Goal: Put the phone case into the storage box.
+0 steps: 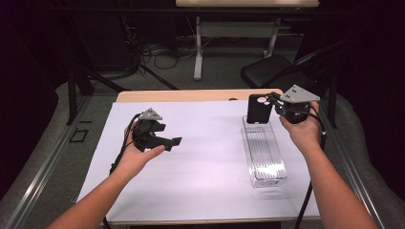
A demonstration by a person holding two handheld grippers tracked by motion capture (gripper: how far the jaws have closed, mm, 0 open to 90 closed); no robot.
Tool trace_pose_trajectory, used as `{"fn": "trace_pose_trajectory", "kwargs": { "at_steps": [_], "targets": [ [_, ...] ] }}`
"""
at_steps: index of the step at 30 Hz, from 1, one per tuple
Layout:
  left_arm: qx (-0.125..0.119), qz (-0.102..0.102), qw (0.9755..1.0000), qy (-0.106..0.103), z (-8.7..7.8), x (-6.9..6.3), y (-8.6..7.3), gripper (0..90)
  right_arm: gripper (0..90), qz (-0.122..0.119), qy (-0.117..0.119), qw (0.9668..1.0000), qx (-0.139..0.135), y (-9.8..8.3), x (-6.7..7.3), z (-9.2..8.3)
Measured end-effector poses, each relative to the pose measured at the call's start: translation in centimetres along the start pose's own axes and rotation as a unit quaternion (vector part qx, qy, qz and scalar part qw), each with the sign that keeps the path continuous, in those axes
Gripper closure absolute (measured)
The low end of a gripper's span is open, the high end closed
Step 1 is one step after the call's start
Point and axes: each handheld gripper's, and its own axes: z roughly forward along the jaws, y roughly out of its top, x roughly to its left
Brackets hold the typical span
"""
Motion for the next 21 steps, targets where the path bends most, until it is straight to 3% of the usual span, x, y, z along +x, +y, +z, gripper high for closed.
{"fn": "trace_pose_trajectory", "kwargs": {
  "at_steps": [14,21],
  "targets": [
    [0.0,-0.002,1.0,0.0,0.1,0.0,-0.2,18.4,81.7,0.014,-0.008,0.9998,0.012,-2.4,0.0,2.0],
    [0.002,-0.007,1.0,-0.002,0.1,0.3,-0.5,18.4,81.7,0.004,-0.009,0.9999,0.013,-3.3,0.4,3.0]
  ]
}}
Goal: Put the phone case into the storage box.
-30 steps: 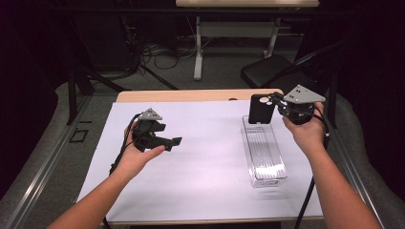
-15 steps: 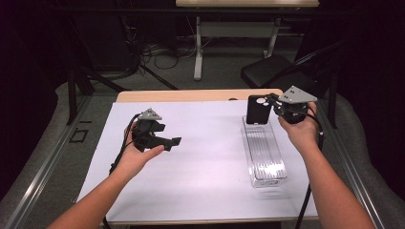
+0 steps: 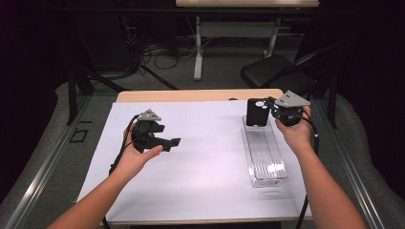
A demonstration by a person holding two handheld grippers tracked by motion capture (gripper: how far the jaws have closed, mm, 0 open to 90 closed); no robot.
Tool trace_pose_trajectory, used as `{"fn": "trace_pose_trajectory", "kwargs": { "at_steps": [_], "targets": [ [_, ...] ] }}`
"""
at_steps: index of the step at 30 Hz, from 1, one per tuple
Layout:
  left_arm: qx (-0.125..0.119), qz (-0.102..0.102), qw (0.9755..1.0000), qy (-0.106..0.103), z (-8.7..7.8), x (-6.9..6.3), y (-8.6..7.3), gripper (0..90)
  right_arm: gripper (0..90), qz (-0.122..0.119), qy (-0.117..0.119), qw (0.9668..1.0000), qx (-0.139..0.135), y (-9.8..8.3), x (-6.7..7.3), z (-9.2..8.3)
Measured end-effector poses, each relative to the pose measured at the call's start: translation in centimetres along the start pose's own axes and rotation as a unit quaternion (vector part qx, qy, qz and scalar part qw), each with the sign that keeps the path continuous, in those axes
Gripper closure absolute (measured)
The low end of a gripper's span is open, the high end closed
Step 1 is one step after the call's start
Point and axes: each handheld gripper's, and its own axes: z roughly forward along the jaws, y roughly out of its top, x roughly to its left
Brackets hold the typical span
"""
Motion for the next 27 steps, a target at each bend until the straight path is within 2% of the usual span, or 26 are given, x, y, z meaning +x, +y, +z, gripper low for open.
{"fn": "trace_pose_trajectory", "kwargs": {
  "at_steps": [13,18,23,27],
  "targets": [
    [0.001,0.004,1.0,0.004,-0.3,0.1,-0.2,18.4,81.7,-0.022,0.006,0.9997,0.0,-0.7,0.6,0.9],
    [0.0,0.002,1.0,0.002,-0.1,0.1,-0.3,18.4,81.7,-0.021,0.008,0.9997,0.003,-1.2,0.8,1.3],
    [0.003,0.002,1.0,0.003,-0.1,0.1,-0.3,18.5,81.7,-0.016,0.009,0.9998,-0.006,-1.4,0.8,1.3],
    [0.002,0.002,1.0,0.002,-0.1,0.0,-0.3,18.4,81.7,-0.022,0.014,0.9996,-0.01,-1.6,0.7,1.3]
  ]
}}
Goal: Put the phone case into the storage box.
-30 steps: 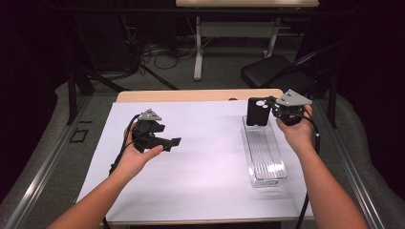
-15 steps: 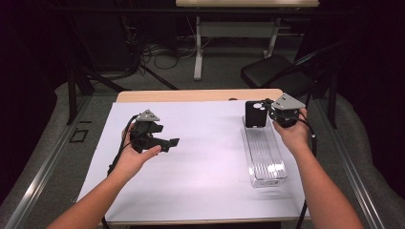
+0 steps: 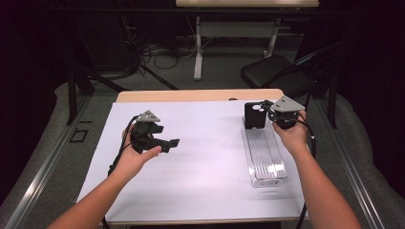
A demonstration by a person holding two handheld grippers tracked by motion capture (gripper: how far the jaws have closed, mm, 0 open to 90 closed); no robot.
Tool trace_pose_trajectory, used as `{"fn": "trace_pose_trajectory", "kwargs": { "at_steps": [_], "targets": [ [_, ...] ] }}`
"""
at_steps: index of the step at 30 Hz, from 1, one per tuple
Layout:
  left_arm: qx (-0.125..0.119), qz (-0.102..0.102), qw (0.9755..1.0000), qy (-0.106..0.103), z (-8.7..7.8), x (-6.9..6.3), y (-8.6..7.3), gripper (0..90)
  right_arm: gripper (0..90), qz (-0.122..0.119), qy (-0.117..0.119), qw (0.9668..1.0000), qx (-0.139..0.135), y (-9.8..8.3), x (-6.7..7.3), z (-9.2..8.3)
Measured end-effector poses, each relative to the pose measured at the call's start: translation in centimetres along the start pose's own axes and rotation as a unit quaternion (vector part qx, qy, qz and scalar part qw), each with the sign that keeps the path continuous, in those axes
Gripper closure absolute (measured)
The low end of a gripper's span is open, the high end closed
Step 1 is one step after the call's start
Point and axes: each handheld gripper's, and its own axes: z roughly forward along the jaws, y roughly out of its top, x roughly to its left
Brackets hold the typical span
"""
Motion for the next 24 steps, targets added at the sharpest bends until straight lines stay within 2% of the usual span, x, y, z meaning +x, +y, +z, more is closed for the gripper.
{"fn": "trace_pose_trajectory", "kwargs": {
  "at_steps": [3,8,13,19,24],
  "targets": [
    [0.0,0.001,1.0,0.0,0.0,0.0,0.0,18.5,81.5,-0.017,0.003,0.9998,0.001,0.0,-0.1,0.0],
    [0.003,0.001,1.0,0.0,0.1,0.0,0.0,18.5,80.9,-0.025,-0.001,0.9997,0.002,-0.1,-0.3,0.3],
    [0.007,0.003,1.0,0.0,0.3,0.0,0.0,18.5,80.4,-0.015,0.001,0.9999,0.003,-0.5,-0.9,0.5],
    [0.008,0.0,1.0,-0.002,0.5,-0.1,0.1,18.5,79.6,-0.015,0.0,0.9999,0.004,-0.8,-1.3,0.5],
    [0.011,0.005,0.9999,-0.001,0.5,-0.1,0.2,18.5,78.8,0.008,-0.005,0.9999,0.01,-1.4,-1.9,0.7]
  ]
}}
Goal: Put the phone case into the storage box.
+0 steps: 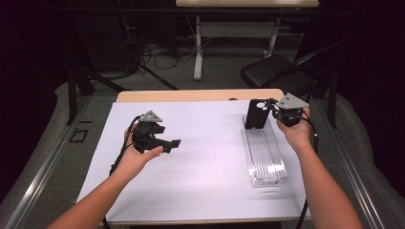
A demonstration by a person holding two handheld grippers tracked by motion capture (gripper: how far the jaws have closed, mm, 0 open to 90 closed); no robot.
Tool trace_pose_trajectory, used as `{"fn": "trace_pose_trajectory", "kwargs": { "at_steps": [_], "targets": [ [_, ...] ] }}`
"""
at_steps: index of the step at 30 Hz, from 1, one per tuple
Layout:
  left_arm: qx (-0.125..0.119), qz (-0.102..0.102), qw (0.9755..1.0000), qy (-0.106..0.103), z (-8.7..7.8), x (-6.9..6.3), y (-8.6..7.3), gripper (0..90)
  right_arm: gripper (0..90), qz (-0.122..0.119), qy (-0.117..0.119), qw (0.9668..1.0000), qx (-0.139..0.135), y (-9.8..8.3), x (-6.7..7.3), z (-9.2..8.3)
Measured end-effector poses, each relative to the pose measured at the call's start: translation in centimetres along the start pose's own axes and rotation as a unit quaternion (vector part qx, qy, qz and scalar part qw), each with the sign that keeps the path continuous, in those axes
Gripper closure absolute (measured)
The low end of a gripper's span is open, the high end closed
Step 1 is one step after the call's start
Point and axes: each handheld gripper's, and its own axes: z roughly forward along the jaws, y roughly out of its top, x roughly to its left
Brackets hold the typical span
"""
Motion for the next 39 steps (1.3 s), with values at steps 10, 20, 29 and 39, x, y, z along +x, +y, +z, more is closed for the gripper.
{"fn": "trace_pose_trajectory", "kwargs": {
  "at_steps": [10,20,29,39],
  "targets": [
    [0.0,-0.001,1.0,0.001,-0.01,0.05,-0.03,18.5,75.0,0.037,0.004,0.9993,0.0,-0.05,-0.22,0.44],
    [0.0,-0.004,1.0,0.0,0.1,0.11,-0.22,18.5,73.5,0.058,-0.001,0.9983,0.006,-0.14,-0.34,0.94],
    [0.0,-0.004,1.0,0.001,-0.03,0.14,-0.24,18.5,62.9,0.075,0.0,0.9972,0.009,-0.04,-0.21,0.84],
    [0.0,-0.002,1.0,0.001,-0.03,0.13,-0.29,18.5,47.5,0.092,0.0,0.9957,0.015,0.08,-0.21,0.57]
  ]
}}
